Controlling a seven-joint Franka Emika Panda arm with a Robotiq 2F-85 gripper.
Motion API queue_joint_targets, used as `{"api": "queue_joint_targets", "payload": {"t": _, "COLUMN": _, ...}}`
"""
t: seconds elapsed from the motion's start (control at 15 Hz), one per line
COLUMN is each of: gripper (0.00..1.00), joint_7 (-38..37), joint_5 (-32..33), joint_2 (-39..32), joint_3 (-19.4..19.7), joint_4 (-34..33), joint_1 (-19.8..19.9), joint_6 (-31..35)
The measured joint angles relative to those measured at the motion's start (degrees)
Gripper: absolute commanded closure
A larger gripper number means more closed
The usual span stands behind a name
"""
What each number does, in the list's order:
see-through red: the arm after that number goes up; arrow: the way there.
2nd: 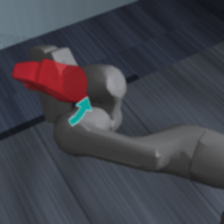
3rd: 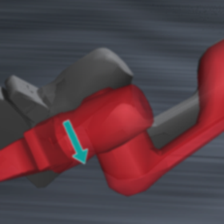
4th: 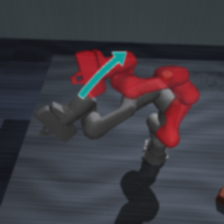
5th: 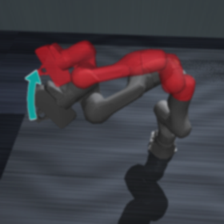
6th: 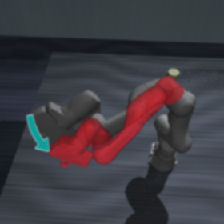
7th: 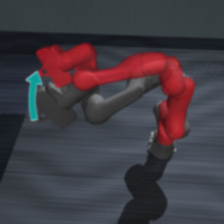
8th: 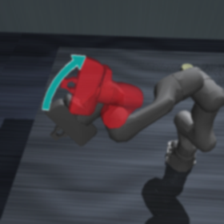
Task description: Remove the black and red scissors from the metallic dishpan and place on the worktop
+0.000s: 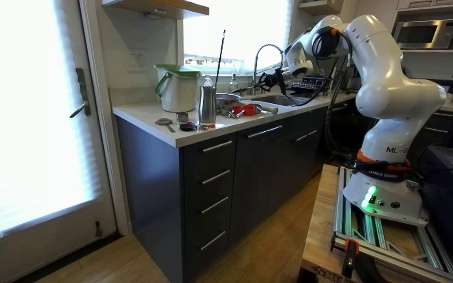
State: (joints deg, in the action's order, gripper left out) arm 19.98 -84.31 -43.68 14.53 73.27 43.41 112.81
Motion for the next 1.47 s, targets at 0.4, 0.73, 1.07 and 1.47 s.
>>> {"api": "queue_joint_targets", "payload": {"t": 0.4, "gripper": 0.99, "joint_7": 0.0, "joint_5": 5.1, "joint_2": -4.8, "joint_3": -0.5, "joint_4": -5.5, "joint_1": 0.2, "joint_6": 0.0}}
{"api": "queue_joint_targets", "payload": {"t": 0.73, "gripper": 0.55, "joint_7": 0.0, "joint_5": 5.5, "joint_2": -8.3, "joint_3": -1.8, "joint_4": -8.8, "joint_1": 1.1, "joint_6": 0.4}}
{"api": "queue_joint_targets", "payload": {"t": 1.07, "gripper": 0.17, "joint_7": -0.2, "joint_5": 5.5, "joint_2": -10.5, "joint_3": -2.9, "joint_4": -11.1, "joint_1": 2.1, "joint_6": 0.5}}
{"api": "queue_joint_targets", "payload": {"t": 1.47, "gripper": 0.0, "joint_7": -0.7, "joint_5": 5.5, "joint_2": -12.3, "joint_3": -3.5, "joint_4": -12.7, "joint_1": 2.6, "joint_6": 0.5}}
